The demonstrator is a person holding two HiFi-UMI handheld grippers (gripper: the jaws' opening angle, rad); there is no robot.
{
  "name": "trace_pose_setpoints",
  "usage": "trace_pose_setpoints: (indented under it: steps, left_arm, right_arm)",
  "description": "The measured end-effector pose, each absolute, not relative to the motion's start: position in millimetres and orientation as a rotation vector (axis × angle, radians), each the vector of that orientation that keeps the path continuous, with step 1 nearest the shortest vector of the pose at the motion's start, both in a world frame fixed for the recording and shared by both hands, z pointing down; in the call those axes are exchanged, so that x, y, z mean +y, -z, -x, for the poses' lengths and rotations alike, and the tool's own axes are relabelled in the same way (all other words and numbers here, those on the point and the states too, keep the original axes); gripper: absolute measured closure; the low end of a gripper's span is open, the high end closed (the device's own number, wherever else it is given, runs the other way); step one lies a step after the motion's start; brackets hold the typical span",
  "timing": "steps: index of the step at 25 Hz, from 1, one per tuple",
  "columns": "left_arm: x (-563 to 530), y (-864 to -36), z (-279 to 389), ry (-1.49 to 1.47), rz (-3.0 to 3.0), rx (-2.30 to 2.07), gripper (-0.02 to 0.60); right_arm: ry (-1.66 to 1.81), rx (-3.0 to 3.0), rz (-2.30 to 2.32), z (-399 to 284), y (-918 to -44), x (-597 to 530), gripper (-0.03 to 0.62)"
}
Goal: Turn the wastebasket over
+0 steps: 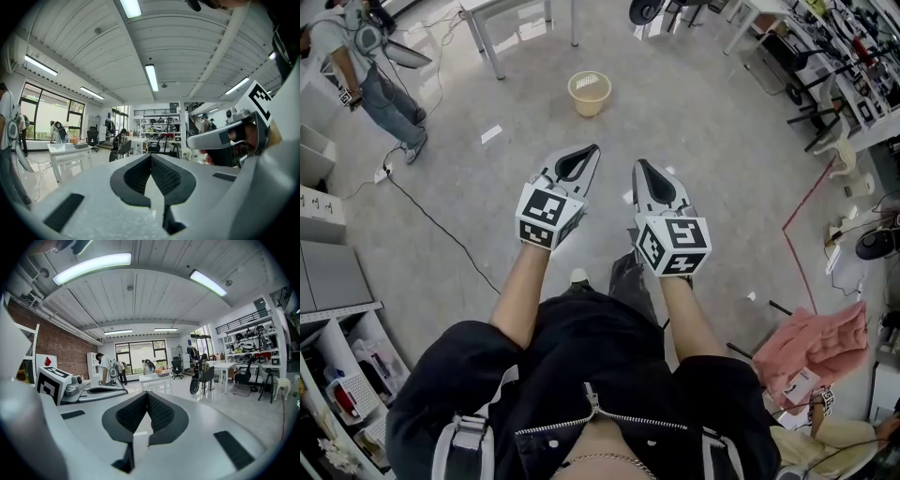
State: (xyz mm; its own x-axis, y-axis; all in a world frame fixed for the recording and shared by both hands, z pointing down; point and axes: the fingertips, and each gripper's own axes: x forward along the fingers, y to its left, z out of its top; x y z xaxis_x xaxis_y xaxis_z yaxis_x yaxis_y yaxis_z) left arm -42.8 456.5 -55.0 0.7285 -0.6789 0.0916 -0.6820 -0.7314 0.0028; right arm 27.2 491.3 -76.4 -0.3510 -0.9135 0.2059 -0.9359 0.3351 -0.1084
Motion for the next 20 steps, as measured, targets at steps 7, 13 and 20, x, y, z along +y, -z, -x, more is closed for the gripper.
trace_pose_setpoints:
  steps: [7, 13, 20]
  left_arm:
    - [455.8, 53.9, 35.6, -0.125, -2.884, -1.123, 0.577]
    - [457.2, 53.4, 24.1, -0.128, -2.898, -1.089, 0.577]
    - [455.9, 52.8, 18.2, -0.126, -2.9, -1.072, 0.577]
  right_arm:
    - [-0.322, -2.477, -1.726, -32.0, 75.1, 493.5, 0.583]
    - [-0.327, -2.461, -1.758, -42.8, 76.1, 494.7, 0.583]
    - [-0.338, -2.45, -1.766, -47.8, 74.6, 494.3, 0.583]
